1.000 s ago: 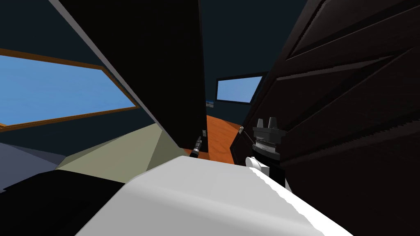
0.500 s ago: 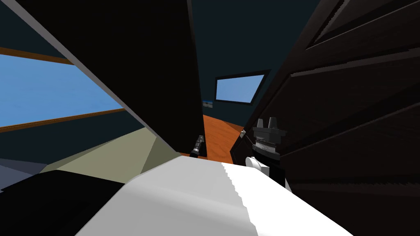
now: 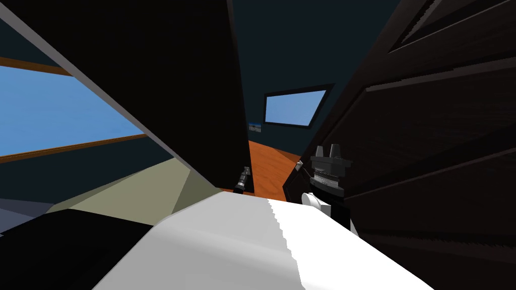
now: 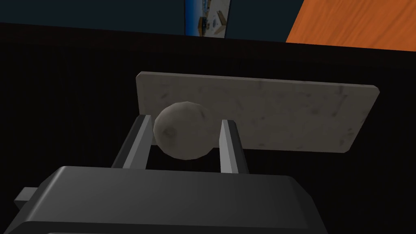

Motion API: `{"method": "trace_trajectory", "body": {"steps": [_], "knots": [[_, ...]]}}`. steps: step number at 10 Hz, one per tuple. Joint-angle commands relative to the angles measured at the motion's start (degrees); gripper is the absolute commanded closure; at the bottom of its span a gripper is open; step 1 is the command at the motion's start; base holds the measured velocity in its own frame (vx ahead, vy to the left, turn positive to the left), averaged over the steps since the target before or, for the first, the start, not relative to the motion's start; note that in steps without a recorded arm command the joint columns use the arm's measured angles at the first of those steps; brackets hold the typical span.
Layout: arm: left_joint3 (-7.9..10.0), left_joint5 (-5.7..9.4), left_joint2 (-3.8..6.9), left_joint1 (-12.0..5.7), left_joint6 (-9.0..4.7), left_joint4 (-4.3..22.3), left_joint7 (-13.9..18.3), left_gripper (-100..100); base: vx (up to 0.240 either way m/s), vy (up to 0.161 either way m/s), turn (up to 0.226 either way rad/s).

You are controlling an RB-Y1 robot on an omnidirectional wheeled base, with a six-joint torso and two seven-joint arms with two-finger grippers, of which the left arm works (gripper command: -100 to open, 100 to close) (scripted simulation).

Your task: Push the door open

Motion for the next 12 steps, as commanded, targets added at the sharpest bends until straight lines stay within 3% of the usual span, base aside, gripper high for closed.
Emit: {"method": "trace_trajectory", "body": {"steps": [1,3,4,9,10,12], "knots": [[0.00,0.01,0.00,0.05,-0.08,0.0,0.0,100,-0.011,0.000,0.002],[0.00,0.01,0.00,0.05,-0.08,0.0,0.0,100,-0.004,0.000,0.001],[0.55,0.36,0.55,0.06,0.11,0.1,-0.4,100,0.139,0.011,0.044],[2.48,1.57,1.60,-0.21,0.17,0.2,-1.7,100,0.207,0.006,0.092],[1.39,1.31,1.10,0.90,0.65,-0.7,-2.4,-100,-0.045,0.008,0.153],[1.23,1.35,0.67,1.18,0.76,-1.0,-2.8,-100,-0.201,-0.067,0.069]]}}
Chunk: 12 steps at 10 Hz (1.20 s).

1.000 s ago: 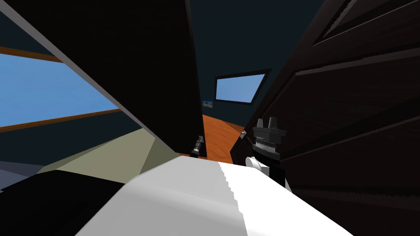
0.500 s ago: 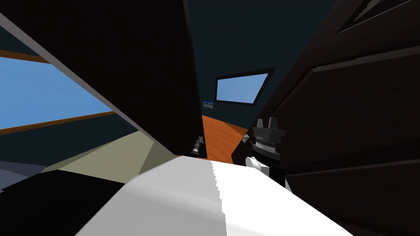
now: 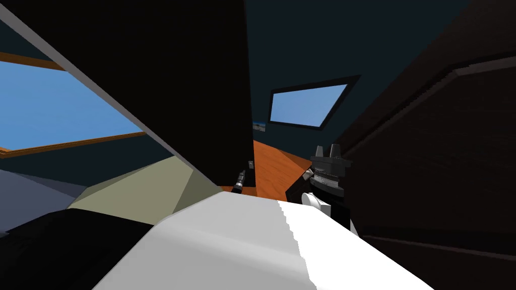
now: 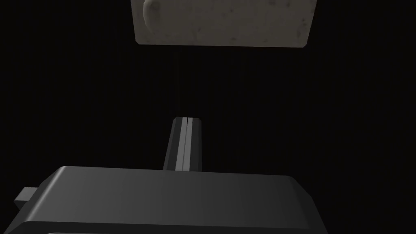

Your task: Push the door open

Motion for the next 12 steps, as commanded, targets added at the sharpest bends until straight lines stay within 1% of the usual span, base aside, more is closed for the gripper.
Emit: {"method": "trace_trajectory", "body": {"steps": [1,2,4,5,6,8,10,12], "knots": [[-0.26,0.06,-0.93,0.36,0.09,-0.3,-0.6,-100,-0.252,-0.069,0.091],[-0.49,0.12,-2.34,0.77,0.25,-0.8,-1.2,-100,-0.250,-0.084,0.124],[-0.72,0.17,-4.36,1.16,0.40,-1.3,-1.7,-100,-0.206,-0.069,0.075],[-0.65,0.13,-3.89,0.95,0.13,-0.9,-1.6,-100,-0.082,-0.023,0.007],[-0.51,0.15,-2.86,0.81,-0.12,-0.6,-1.8,-100,0.089,0.000,-0.029],[-0.34,0.18,-2.18,0.63,-0.39,-0.3,-1.9,-100,0.200,0.005,-0.014],[-0.09,0.21,-1.79,0.35,-0.80,0.2,-2.0,-100,0.211,-0.013,-0.016],[0.12,0.23,-1.95,0.13,-1.14,0.5,-2.1,-100,0.265,0.008,-0.022]]}}
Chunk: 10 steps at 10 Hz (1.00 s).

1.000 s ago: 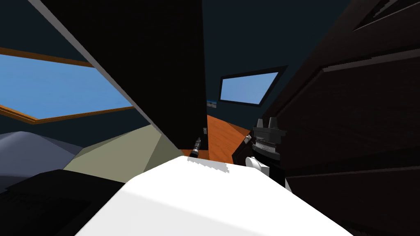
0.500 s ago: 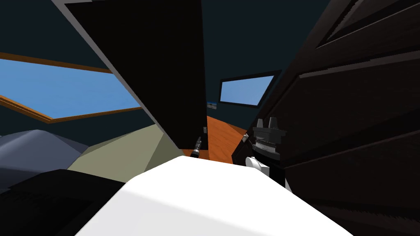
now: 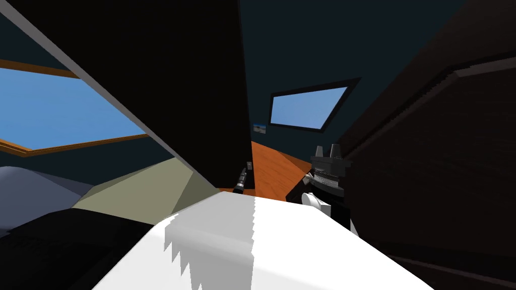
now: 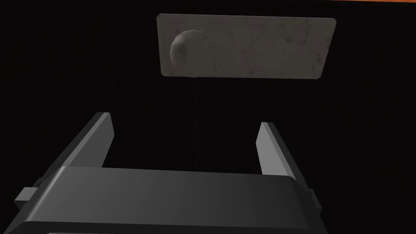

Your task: Push the door open

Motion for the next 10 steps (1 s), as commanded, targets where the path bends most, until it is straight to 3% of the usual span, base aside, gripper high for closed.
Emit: {"method": "trace_trajectory", "body": {"steps": [1,3,4,5,10], "knots": [[0.23,0.03,-0.44,-0.28,-0.40,0.5,-0.1,-100,0.251,-0.010,-0.026],[0.51,0.07,-1.91,-0.59,-0.85,1.0,-0.2,-100,0.239,-0.019,-0.021],[0.37,0.04,-1.41,-0.25,-0.50,0.4,-0.2,-100,0.092,-0.003,-0.003],[0.37,0.04,-1.41,-0.25,-0.50,0.4,-0.2,100,-0.013,-0.002,0.008],[0.37,0.04,-1.41,-0.25,-0.50,0.4,-0.2,100,-0.019,0.000,-0.003]]}}
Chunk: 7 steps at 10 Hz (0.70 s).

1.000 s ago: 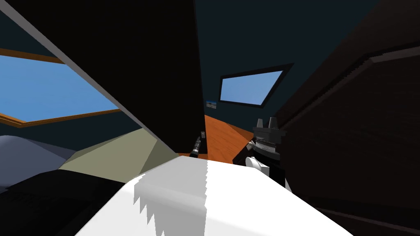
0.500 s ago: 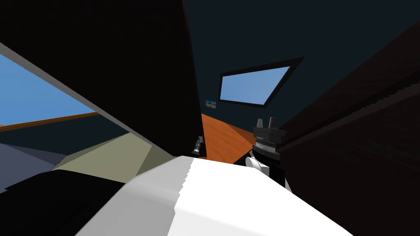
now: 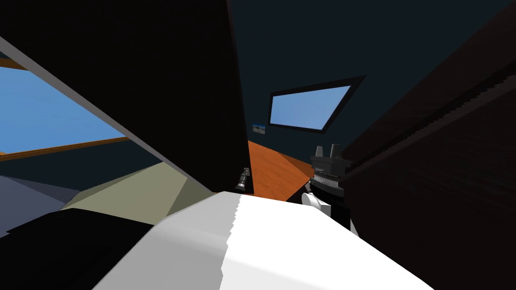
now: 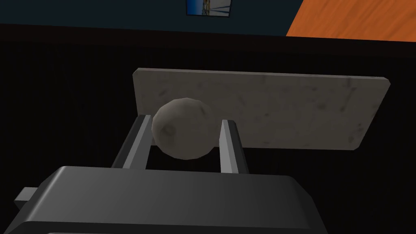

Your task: Push the door open

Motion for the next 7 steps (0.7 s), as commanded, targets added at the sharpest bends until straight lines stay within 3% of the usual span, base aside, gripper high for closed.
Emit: {"method": "trace_trajectory", "body": {"steps": [1,4,7], "knots": [[-0.07,1.80,1.21,0.24,-0.11,-0.4,-1.4,100,0.131,0.025,0.154],[-0.16,4.20,1.77,0.56,-0.26,-0.9,-3.2,100,0.202,-0.018,0.079],[-0.27,6.94,1.34,0.93,-0.44,-1.4,-5.4,100,0.212,-0.021,0.149]]}}
